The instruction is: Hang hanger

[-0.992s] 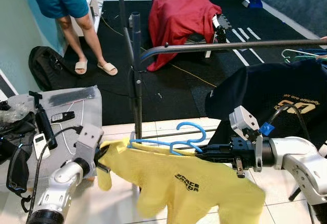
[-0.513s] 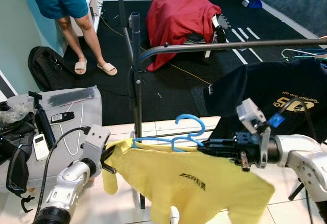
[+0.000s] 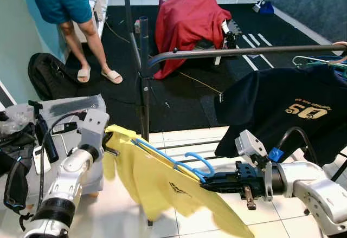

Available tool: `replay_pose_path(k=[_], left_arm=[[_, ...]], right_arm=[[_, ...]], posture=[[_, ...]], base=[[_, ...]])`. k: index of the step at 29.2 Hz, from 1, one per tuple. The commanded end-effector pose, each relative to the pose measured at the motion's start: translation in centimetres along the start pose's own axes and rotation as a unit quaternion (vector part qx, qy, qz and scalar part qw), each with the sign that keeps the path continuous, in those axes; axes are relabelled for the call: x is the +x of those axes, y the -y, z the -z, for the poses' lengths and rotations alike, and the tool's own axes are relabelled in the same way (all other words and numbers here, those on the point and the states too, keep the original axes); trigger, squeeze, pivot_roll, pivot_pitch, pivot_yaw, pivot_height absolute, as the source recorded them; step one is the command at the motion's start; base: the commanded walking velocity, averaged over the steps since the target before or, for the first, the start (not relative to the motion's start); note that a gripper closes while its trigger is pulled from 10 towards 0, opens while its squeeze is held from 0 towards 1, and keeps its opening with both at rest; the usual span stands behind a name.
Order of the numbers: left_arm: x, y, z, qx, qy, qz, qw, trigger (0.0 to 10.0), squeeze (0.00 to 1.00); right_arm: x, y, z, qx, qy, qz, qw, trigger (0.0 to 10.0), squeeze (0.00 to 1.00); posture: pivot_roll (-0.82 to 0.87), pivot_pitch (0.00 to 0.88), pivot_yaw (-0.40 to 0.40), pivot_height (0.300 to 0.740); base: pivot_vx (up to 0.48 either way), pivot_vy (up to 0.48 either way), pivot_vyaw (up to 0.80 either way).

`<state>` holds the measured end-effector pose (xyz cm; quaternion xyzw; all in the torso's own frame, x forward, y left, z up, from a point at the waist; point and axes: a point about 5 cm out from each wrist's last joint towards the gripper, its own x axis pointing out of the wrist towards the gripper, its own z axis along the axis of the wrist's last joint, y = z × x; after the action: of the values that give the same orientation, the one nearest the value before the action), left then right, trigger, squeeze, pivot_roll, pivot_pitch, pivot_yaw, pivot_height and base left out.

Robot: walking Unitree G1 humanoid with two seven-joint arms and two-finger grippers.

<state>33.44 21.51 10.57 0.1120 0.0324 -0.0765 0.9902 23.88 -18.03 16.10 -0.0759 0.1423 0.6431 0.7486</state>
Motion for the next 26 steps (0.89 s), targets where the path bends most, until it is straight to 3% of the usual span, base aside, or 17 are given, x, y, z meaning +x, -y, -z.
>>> replay_pose_path(k=[1,4,6,7,10,12,19,20,22,23,25,26], left_arm=[[-2.1,-6.3,1.3,-0.004,-0.043,-0.153,0.987,0.0,0.00],[-2.2,-7.1,0.4,-0.003,-0.017,-0.165,0.986,0.0,0.00],[-2.2,-7.1,0.4,-0.003,-0.017,-0.165,0.986,0.0,0.00],[-2.2,-6.9,-0.5,-0.011,0.017,-0.156,0.988,0.0,0.00],[-2.2,-6.9,-0.5,-0.011,0.017,-0.156,0.988,0.0,0.00],[-2.0,-6.0,-1.5,-0.015,0.053,-0.131,0.990,0.0,0.00],[-1.9,-5.8,-1.3,-0.015,0.050,-0.131,0.990,0.0,0.00],[-1.9,-5.8,-0.4,-0.007,0.021,-0.133,0.991,0.0,0.00],[-1.9,-5.8,-0.4,-0.007,0.021,-0.133,0.991,0.0,0.00],[-1.8,-5.7,0.9,0.000,-0.017,-0.133,0.991,0.0,0.00],[-1.8,-5.7,0.9,0.000,-0.017,-0.133,0.991,0.0,0.00],[-1.8,-5.5,1.8,0.005,-0.042,-0.132,0.990,0.0,0.00]], right_arm=[[-0.7,-0.8,1.1,0.017,-0.034,-0.023,0.999,10.0,0.00],[-0.2,-1.1,3.9,0.009,-0.093,0.005,0.996,10.0,0.00],[-0.2,-1.1,3.9,0.009,-0.093,0.005,0.996,10.0,0.00],[0.3,-0.2,4.8,-0.014,-0.096,0.066,0.993,10.0,0.00],[0.3,-0.2,4.8,-0.014,-0.096,0.066,0.993,10.0,0.00],[1.9,0.9,4.9,-0.075,-0.062,0.155,0.983,10.0,0.00],[2.8,0.7,4.7,-0.095,-0.039,0.166,0.981,10.0,0.00],[3.8,-0.1,3.9,-0.113,0.012,0.154,0.982,10.0,0.00],[3.8,-0.1,3.9,-0.113,0.012,0.154,0.982,10.0,0.00],[4.5,-1.1,2.9,-0.121,0.064,0.135,0.981,10.0,0.00],[4.5,-1.1,2.9,-0.121,0.064,0.135,0.981,10.0,0.00],[4.9,-1.8,2.3,-0.128,0.095,0.125,0.979,10.0,0.00]], posture=[[-0.10,0.070,-0.010,0.740],[-0.10,0.071,-0.010,0.740],[-0.10,0.071,-0.010,0.740],[-0.10,0.076,-0.012,0.740],[-0.10,0.076,-0.012,0.740],[-0.09,0.090,-0.023,0.740],[-0.09,0.090,-0.023,0.740],[-0.09,0.098,-0.020,0.740],[-0.09,0.098,-0.020,0.740],[-0.10,0.102,-0.013,0.740],[-0.10,0.102,-0.013,0.740],[-0.10,0.104,-0.012,0.740]], base=[[0.000,0.000,0.00],[0.000,0.000,0.00],[0.000,0.000,0.00],[0.000,0.000,0.00],[0.000,0.000,0.00],[0.000,0.000,0.00],[0.000,0.000,0.00],[0.000,0.000,0.00],[0.000,0.000,0.00],[0.000,0.000,0.00],[0.000,0.000,0.00],[0.000,0.000,0.00]])
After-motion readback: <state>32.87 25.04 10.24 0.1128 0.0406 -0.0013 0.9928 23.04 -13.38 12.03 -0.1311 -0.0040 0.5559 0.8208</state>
